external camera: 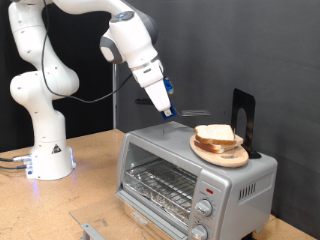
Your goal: Make a piece of toast with the oven
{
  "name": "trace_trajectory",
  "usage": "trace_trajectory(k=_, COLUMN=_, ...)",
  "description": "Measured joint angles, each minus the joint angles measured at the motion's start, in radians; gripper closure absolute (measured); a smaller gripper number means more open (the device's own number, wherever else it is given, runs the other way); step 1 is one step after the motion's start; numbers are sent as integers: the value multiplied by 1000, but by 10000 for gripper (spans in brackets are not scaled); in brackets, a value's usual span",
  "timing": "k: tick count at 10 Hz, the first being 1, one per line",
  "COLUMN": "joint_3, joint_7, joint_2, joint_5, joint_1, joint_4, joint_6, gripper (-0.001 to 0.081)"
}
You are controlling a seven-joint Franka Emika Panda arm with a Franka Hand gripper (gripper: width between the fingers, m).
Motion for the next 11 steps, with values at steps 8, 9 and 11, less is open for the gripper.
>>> trace_trajectory(k=8, joint_3=-124, joint_7=-167, joint_2=-160, joint_5=235, joint_1=-69, joint_4=-183, joint_6=204, gripper=405)
trace_trajectory(k=9, joint_3=-140, joint_7=-157, joint_2=-165, joint_5=231, joint_1=-102, joint_4=-186, joint_6=209, gripper=405)
trace_trajectory(k=11, joint_3=-197, joint_7=-172, joint_2=-165, joint_5=192, joint_1=-171, joint_4=-179, joint_6=146, gripper=405)
